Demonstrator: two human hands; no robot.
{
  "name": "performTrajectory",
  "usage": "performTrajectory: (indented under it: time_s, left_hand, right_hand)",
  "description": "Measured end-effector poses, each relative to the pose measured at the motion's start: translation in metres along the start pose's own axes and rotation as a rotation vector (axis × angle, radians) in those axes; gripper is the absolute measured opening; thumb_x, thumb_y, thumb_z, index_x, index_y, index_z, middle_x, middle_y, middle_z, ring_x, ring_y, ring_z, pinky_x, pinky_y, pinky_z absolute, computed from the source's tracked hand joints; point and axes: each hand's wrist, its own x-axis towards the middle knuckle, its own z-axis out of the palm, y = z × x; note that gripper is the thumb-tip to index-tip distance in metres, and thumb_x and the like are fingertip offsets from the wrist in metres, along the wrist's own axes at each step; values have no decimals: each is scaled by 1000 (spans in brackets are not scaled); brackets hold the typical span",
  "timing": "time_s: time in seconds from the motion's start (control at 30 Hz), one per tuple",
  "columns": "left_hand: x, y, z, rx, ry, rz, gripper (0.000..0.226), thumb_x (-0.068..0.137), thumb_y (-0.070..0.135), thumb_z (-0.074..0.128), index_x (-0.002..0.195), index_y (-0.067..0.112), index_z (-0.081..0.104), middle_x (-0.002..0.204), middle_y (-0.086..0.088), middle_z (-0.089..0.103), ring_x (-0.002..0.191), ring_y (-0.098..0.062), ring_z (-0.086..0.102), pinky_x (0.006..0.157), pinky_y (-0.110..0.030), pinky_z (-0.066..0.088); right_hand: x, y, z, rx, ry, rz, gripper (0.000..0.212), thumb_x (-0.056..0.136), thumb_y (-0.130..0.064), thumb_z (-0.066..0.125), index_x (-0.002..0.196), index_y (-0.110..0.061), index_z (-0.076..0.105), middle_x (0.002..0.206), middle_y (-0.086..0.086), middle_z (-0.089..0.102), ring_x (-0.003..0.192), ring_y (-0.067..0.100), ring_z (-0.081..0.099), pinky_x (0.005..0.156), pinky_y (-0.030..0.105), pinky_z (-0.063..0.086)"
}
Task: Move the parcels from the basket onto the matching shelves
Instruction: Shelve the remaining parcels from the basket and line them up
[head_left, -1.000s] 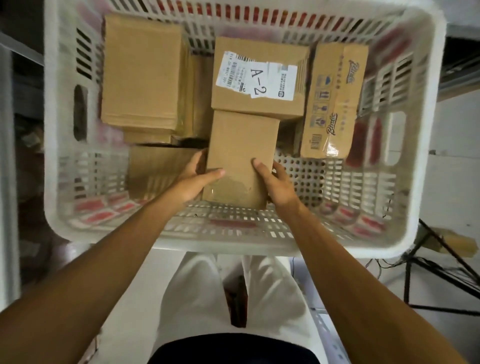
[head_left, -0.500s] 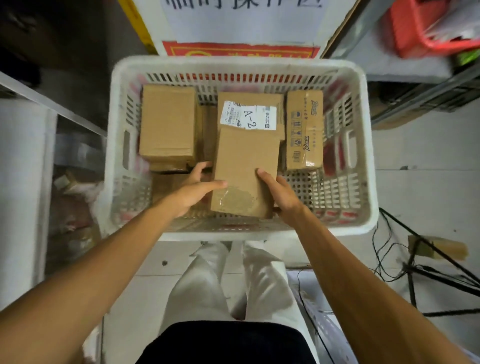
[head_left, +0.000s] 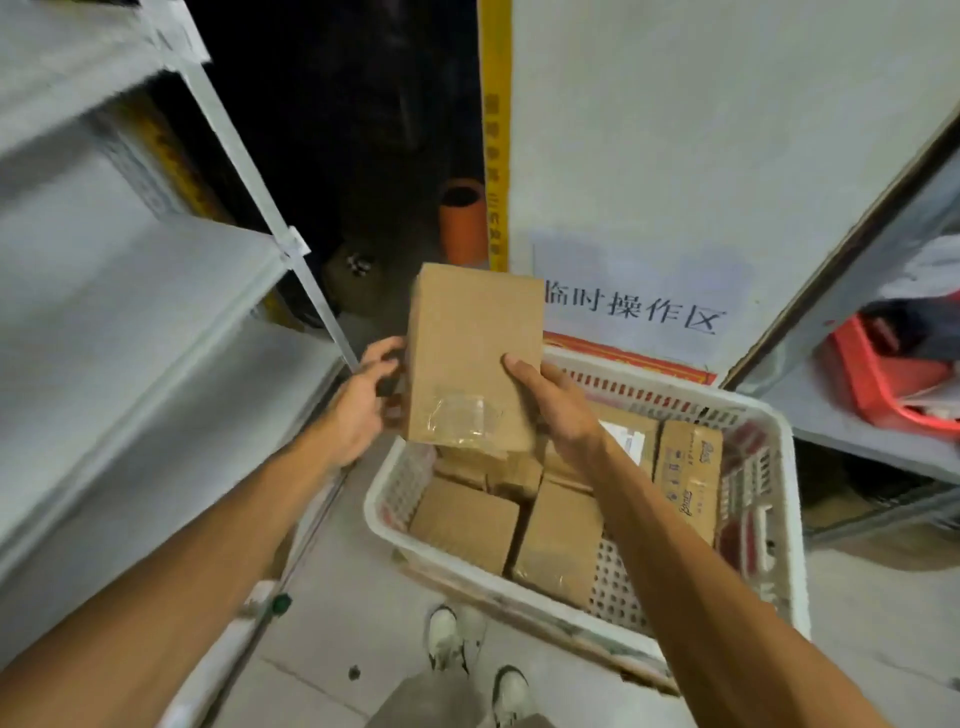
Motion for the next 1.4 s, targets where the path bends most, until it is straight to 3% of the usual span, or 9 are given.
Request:
performTrajectory:
  time_s: [0.17, 0.3, 0.43, 0.53, 0.63, 0.73, 0.97, 1.17, 1.4]
  left_hand:
    - [-51, 54, -67, -79, 91, 237, 56, 87, 24, 60, 138, 33, 38, 117, 0, 63, 103, -24, 60, 86, -42, 47]
    - [-94, 82, -107, -34, 120, 366, 56, 77, 31, 68, 130, 34, 50, 125, 5, 61, 116, -19, 58, 81, -33, 52]
    - [-125, 94, -141, -31, 391, 478, 81, 66, 40, 83, 133, 37, 39, 135, 0, 48, 124, -18, 50, 91, -45, 51]
    - [-146, 97, -170, 44, 513, 573, 76, 68, 45, 79, 134, 31, 43, 126, 7, 54, 110, -9, 58, 84, -32, 54]
    - [-169, 101, -210, -46, 545, 551, 39, 93, 44, 52, 128, 27, 53, 111, 8, 65, 97, -13, 63, 72, -24, 51]
    - [-189, 100, -249, -30, 519, 484, 36, 100, 45, 32, 127, 35, 53, 91, 16, 67, 78, -10, 62, 64, -19, 51]
    - [-240, 83, -318, -14, 522, 557, 52, 80, 47, 69, 118, 69, 41, 118, 24, 62, 106, -5, 63, 78, -26, 55]
    - [-260, 71, -360, 29, 730, 629, 68, 69, 39, 79, 129, 26, 50, 118, 8, 65, 110, -17, 61, 90, -33, 52]
    - [-278, 82, -378, -21, 847, 785, 59, 74, 24, 78, 122, 42, 49, 117, 7, 66, 103, -5, 63, 74, -16, 51]
  right_hand:
    - [8, -60, 69, -11, -109, -248, 36, 88, -38, 67, 116, -16, 60, 108, 0, 71, 97, 14, 68, 77, 24, 55]
    - [8, -94, 135, -186, -147, -429, 34, 90, -33, 65, 113, -17, 44, 101, -5, 59, 101, 18, 58, 79, 12, 46]
    - [-8, -113, 203, -382, -358, -453, 93, 71, -59, 74, 146, -27, 29, 137, 6, 37, 126, 20, 38, 107, 35, 41]
    - [-31, -121, 255, -446, -476, -503, 125, 52, -63, 81, 150, -37, 9, 144, 2, 26, 133, 21, 27, 110, 46, 35]
    - [-42, -125, 294, -227, -602, -492, 116, 53, -49, 87, 147, -35, 20, 140, 1, 39, 127, 21, 44, 101, 43, 46]
    - [-51, -121, 322, -55, -750, -379, 84, 66, -45, 81, 136, -40, 34, 126, -3, 56, 107, 13, 62, 81, 32, 56]
    - [-74, -116, 397, -8, -745, -469, 23, 89, -37, 62, 110, -41, 55, 93, -21, 70, 93, 3, 68, 73, 24, 57]
    - [-97, -110, 438, -174, -541, -725, 30, 97, -33, 53, 128, -31, 54, 128, -8, 57, 118, 12, 54, 98, 35, 51]
    - [-129, -117, 461, -249, -574, -860, 64, 75, -54, 63, 134, -38, 46, 128, -7, 38, 121, 5, 41, 99, 17, 41]
